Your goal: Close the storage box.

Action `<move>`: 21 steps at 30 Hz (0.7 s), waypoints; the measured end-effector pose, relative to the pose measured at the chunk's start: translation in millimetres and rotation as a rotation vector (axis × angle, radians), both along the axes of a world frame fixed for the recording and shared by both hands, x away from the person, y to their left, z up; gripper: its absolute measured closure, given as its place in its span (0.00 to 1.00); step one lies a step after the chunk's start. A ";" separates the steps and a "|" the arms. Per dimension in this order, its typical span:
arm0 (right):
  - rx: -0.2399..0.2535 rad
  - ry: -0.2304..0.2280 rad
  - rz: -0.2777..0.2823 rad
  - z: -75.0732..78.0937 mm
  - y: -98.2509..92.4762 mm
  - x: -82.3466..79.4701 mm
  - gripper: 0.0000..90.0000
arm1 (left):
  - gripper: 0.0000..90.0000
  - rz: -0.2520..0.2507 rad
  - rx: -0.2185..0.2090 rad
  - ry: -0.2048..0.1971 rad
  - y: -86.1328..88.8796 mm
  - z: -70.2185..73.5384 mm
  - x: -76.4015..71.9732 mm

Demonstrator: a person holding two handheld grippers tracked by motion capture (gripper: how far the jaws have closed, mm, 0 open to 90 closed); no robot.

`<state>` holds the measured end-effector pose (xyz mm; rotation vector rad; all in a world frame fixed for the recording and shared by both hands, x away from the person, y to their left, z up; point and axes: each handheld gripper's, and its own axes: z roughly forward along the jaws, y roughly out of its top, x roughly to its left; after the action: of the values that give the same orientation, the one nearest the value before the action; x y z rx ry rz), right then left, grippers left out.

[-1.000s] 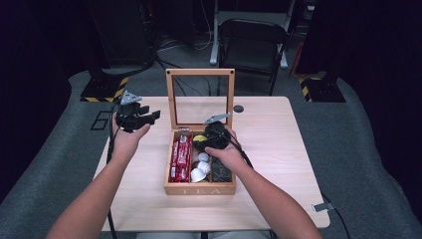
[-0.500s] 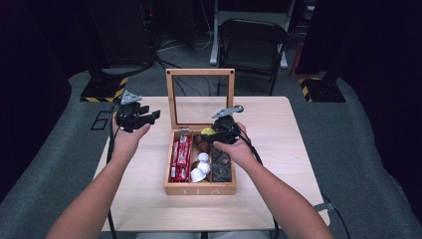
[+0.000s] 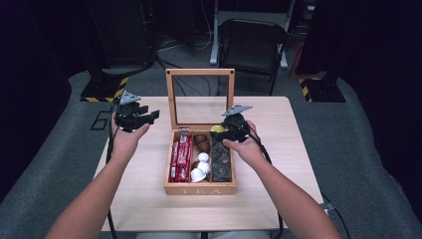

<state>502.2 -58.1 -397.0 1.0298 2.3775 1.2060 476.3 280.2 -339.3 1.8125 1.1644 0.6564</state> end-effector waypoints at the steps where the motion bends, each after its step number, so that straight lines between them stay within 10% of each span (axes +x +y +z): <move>1: 0.001 0.001 -0.008 0.3 -2.6 0.1 0.41 | 0.55 0.001 0.000 0.000 0.4 -0.1 -0.1; 21: -0.019 -0.006 -0.122 -4.3 -53.1 3.0 0.41 | 0.55 0.008 -0.003 0.002 3.2 -0.8 -0.8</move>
<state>505.2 -111.1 -401.4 1.1448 2.2808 1.1393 475.4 283.4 -340.1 1.8075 1.1745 0.6571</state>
